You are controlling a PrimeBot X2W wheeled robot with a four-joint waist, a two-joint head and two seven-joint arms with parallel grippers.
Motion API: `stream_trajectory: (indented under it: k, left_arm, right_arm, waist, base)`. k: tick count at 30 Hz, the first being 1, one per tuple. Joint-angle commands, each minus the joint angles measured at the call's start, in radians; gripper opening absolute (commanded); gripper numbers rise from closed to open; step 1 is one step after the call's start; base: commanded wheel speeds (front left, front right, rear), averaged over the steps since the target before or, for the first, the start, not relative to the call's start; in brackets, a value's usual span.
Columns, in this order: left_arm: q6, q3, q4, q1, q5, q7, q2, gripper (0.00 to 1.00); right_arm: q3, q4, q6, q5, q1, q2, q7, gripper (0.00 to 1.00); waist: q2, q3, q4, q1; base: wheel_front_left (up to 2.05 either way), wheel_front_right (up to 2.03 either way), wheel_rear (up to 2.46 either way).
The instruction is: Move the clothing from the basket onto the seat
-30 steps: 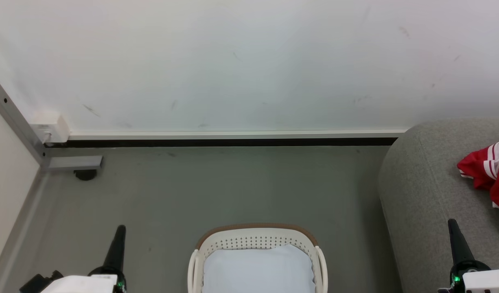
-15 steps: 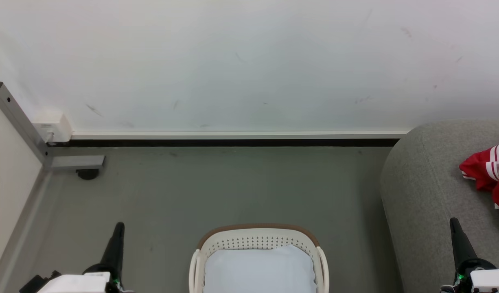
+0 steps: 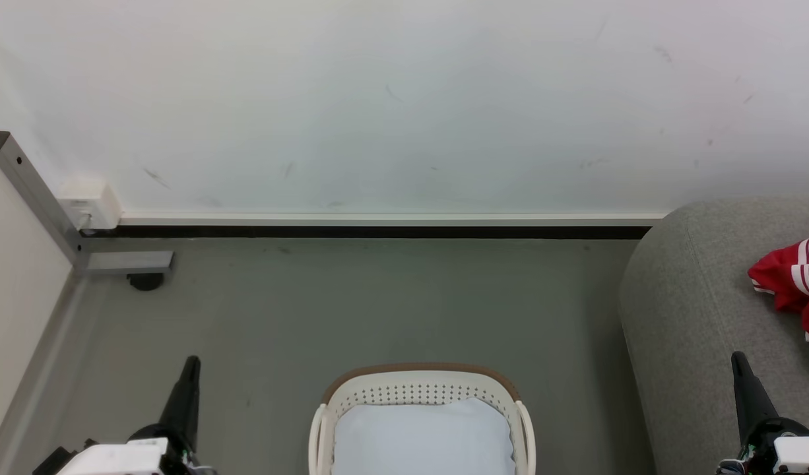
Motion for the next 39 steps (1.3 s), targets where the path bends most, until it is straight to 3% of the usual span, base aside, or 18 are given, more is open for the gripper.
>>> stream_trajectory:
  k: [1,39]
  left_arm:
    - [-0.006,0.006,-0.004,-0.009,-0.020,0.005,0.008,0.00]
    - [-0.006,0.008,-0.004,-0.010,-0.057,0.014,0.008,0.00]
  right_arm:
    - [-0.006,-0.004,-0.002,0.021,-0.012,0.001,0.007,0.00]
    - [-0.014,-0.004,-0.002,0.044,-0.013,0.005,0.017,0.00]
  waist:
    - [0.0000,0.000,0.001,0.0000]
    - [0.0000,-0.001,0.003,0.0000]
  base:
    - [0.00,0.00,0.00]
    - [0.00,0.00,0.00]
